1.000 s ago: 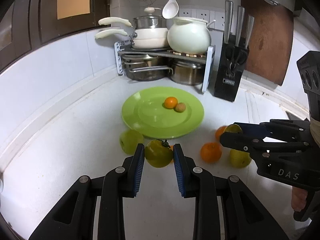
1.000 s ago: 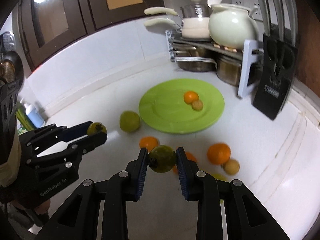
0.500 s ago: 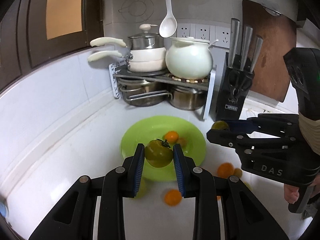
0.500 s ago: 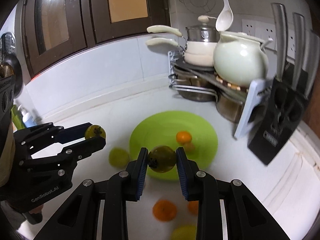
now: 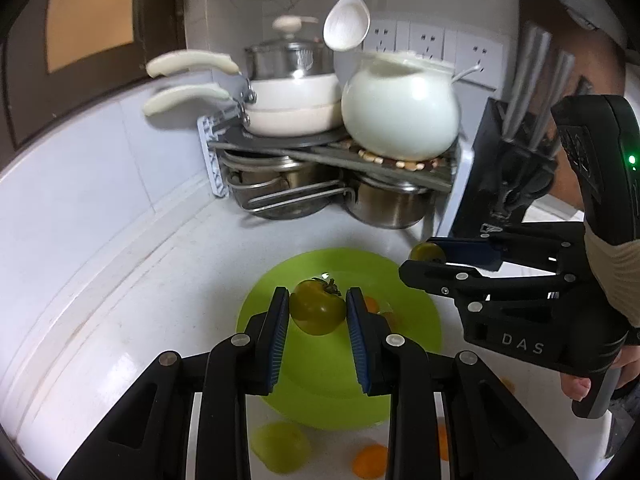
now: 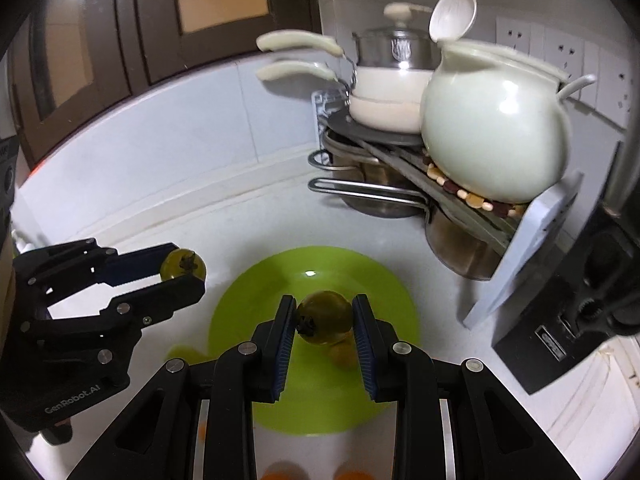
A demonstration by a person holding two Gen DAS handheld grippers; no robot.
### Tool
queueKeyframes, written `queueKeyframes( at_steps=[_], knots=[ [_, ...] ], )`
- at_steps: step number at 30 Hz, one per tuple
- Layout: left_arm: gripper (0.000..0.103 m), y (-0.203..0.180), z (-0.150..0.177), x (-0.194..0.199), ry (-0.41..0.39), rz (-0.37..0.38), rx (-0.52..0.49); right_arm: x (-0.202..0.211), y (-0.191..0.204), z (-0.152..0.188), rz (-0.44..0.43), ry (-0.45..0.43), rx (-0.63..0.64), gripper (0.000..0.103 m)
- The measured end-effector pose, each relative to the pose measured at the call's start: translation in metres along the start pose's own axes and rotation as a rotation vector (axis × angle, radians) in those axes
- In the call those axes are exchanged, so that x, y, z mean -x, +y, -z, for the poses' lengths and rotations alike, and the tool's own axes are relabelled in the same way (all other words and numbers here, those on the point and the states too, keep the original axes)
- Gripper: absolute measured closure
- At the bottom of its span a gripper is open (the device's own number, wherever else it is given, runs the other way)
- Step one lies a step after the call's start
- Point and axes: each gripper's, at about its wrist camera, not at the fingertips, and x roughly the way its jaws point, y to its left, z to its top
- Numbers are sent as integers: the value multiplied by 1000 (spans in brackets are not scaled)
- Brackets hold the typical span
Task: Organize fruits
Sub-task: 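Carry both green fruits onto the green plate and open both tools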
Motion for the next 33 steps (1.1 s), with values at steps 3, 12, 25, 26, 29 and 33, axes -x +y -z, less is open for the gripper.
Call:
queueKeyframes(
  at_steps=[3, 12, 25, 26, 29, 33],
  knots=[
    [74, 5, -4, -20, 41, 13, 8, -20, -8, -5, -3, 33, 3, 73],
    [74, 19, -9, -77, 142, 27, 10, -66, -20, -9, -3, 113, 7, 73],
    [73, 24, -4, -108, 181, 23, -24, -101, -28, -7, -23, 161, -23, 73],
    [72, 23, -4, -107, 177, 17, -29, -101, -28, -7, -24, 163, -25, 72],
    [66, 22, -4, -103, 169, 9, -32, -99, -29, -7, -23, 159, -34, 63],
    [60, 22, -3, -92, 159, -36, -14, -90, -27, -5, -9, 141, -25, 62]
  ],
)
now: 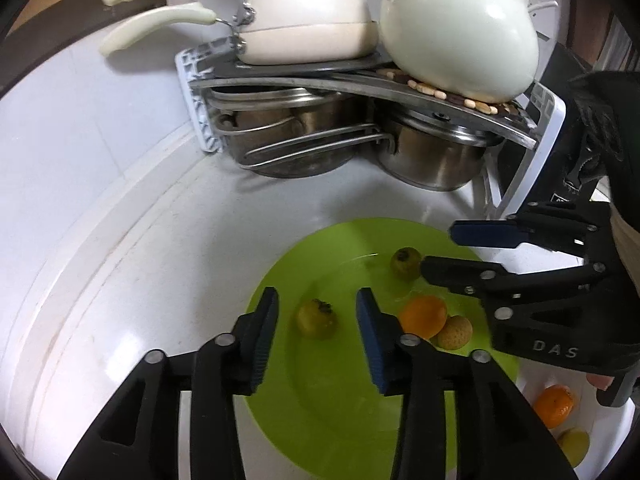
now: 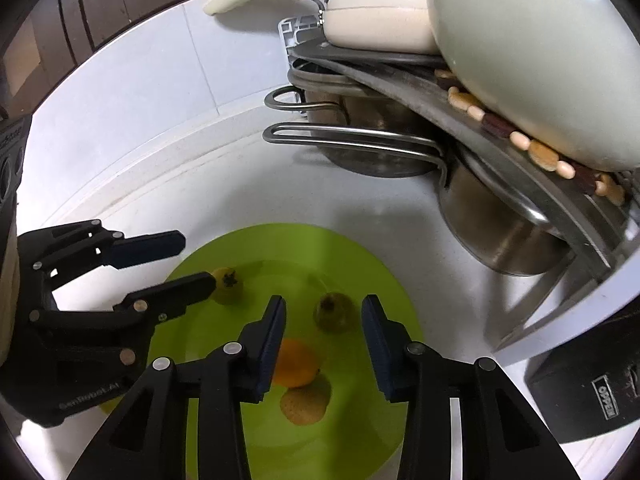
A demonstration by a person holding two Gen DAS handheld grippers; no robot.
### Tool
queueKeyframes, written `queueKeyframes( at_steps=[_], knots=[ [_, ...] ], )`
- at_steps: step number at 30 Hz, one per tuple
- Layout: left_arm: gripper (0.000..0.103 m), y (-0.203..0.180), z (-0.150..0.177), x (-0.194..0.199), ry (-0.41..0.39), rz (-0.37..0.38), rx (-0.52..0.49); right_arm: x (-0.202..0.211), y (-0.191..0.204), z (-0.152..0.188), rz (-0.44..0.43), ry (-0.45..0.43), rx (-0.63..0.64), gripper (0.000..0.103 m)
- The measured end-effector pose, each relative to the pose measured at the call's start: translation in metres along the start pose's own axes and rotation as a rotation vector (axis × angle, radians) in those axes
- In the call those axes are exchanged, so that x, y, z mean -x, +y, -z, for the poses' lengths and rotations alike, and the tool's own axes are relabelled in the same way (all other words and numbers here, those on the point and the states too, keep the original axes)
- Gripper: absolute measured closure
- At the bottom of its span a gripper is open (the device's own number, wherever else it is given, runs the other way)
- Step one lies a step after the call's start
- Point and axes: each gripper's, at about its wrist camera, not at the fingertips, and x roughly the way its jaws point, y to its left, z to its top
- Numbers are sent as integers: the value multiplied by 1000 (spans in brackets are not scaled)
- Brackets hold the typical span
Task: Organize fruits
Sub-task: 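Carry both green fruits onto the green plate and open both tools, then withdraw both open tools from the plate toward the remaining fruit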
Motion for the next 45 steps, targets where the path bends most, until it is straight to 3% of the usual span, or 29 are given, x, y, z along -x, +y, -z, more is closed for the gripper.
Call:
queueKeyframes(
  at_steps=[8, 15, 19, 22, 31, 41, 45],
  knots=[
    [52, -3, 10, 29, -31, -32, 29, 34, 7, 10, 34, -61, 5, 62],
    [46, -10, 21, 67, -88, -10, 50, 69, 19, 20, 40, -118, -2, 62],
    [43, -15, 28, 89, -124, -13, 44, 98, 25, 31, 49, -156, -4, 62],
    [40, -18, 36, 109, -153, -11, 46, 116, 29, 40, 63, -190, -4, 55],
    [37, -32, 69, 154, -201, 5, 50, 160, 44, 74, 102, -253, -6, 54],
    [32, -42, 106, 197, -280, -62, 19, 193, 64, 114, 138, -285, -46, 49],
    [28, -45, 118, 210, -315, -97, 2, 203, 70, 129, 173, -307, -77, 39]
  ],
)
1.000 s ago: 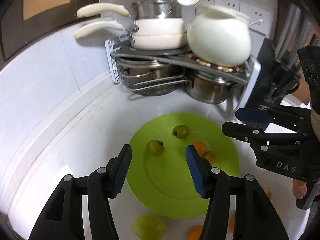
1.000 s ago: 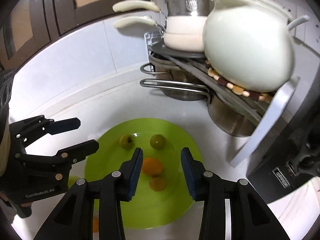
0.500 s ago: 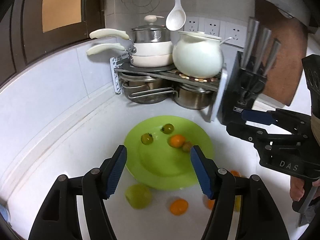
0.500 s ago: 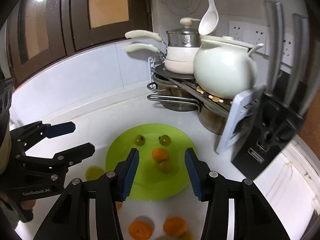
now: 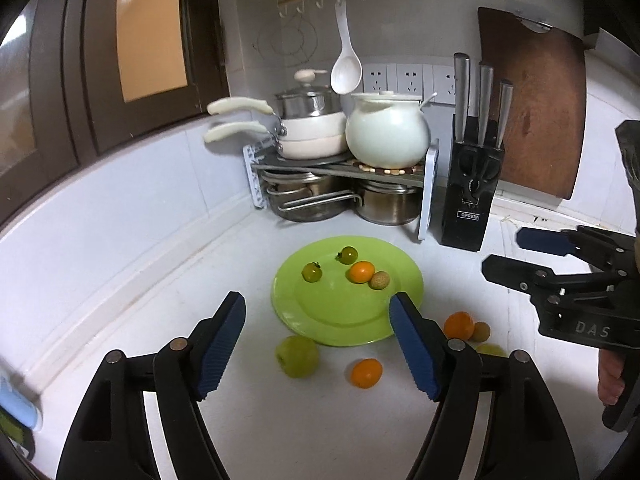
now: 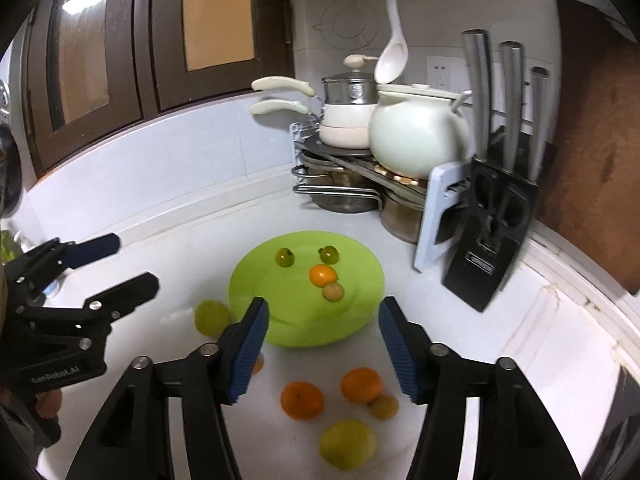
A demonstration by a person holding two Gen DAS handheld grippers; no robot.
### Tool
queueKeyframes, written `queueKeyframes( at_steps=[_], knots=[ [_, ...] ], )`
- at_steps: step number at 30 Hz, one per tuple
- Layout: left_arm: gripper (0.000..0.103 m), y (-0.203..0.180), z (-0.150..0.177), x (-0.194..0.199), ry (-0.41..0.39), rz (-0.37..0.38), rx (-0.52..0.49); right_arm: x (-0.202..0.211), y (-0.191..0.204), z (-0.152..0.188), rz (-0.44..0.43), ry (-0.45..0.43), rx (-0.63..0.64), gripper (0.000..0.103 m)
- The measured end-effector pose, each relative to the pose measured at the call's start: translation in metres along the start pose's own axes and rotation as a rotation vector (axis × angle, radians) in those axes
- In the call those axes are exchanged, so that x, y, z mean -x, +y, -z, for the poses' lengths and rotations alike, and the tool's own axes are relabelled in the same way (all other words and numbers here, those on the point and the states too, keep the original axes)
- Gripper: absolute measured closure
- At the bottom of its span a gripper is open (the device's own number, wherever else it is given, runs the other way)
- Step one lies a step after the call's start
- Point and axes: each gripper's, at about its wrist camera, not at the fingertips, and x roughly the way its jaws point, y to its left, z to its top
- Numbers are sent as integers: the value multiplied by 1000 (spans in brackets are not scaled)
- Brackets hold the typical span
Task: Organize fruits
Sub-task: 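Withdraw both open tools from the plate toward the remaining fruit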
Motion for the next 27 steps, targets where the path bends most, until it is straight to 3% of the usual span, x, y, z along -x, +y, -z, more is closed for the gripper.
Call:
queueKeyframes(
  at_steps=[14, 20, 27],
  knots=[
    [27, -6, 35, 3, 31, 43, -2, 15, 1, 47, 84, 24, -72, 36],
    [27, -11, 51, -7, 82, 47, -23, 13, -2, 61, 147, 43, -66, 36],
    [27, -16, 64, -23, 143, 82, -34, 5, -5, 72, 154, 90, -76, 36]
  ],
)
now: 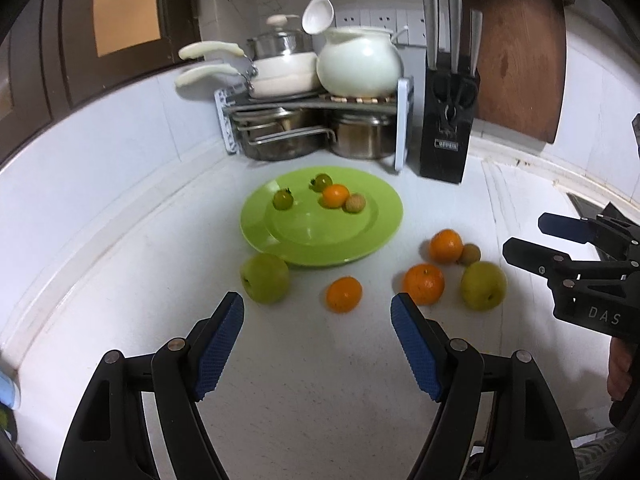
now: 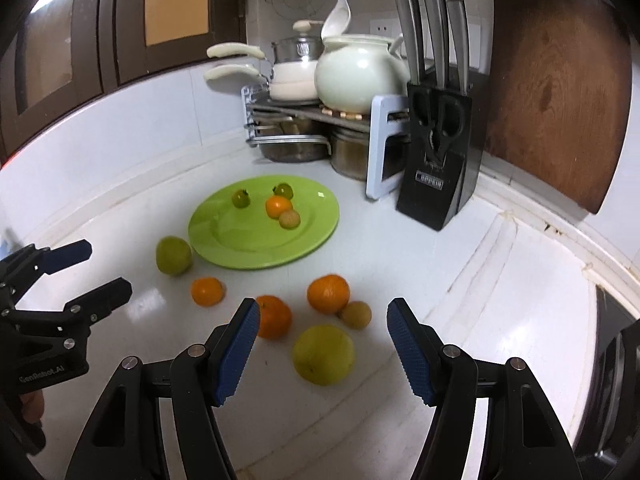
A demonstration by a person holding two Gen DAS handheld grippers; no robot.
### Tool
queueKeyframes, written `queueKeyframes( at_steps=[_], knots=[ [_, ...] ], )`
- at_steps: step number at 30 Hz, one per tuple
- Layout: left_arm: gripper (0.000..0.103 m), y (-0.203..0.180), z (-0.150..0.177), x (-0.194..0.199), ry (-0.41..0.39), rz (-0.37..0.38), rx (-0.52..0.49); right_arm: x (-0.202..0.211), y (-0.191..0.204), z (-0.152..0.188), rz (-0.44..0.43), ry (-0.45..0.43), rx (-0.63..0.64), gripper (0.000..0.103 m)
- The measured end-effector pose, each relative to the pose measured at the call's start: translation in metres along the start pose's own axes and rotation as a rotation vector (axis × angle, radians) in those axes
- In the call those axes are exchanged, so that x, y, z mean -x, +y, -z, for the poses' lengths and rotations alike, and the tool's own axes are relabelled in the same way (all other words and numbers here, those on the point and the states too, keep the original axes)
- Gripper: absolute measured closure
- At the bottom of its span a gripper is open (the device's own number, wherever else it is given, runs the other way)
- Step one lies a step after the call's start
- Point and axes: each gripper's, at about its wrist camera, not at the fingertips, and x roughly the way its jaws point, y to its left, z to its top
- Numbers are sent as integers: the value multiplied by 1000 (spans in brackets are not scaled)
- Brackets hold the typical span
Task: Organize fruits
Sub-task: 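Withdraw both open tools from the plate toward the remaining fruit, then grasp a mandarin with the left tool while the right tool grasps the large yellow-green fruit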
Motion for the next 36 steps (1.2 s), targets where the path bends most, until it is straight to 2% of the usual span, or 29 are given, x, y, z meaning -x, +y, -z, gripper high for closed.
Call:
queueKeyframes(
  at_steps=[16, 25, 29, 36],
  knots=[
    [28, -6, 13, -66, 114, 62, -81, -52, -3, 26, -13, 183, -42, 36],
    [30, -11, 8, -91, 116, 98, -109, -69, -4, 30, -30, 229, -62, 37],
    [36, -14, 5, -100, 120, 111, -124, -71, -3, 28, -39, 229, -68, 37],
    [48, -17, 3, -111, 138, 116, -133, -76, -5, 27, -41, 230, -65, 45]
  ],
)
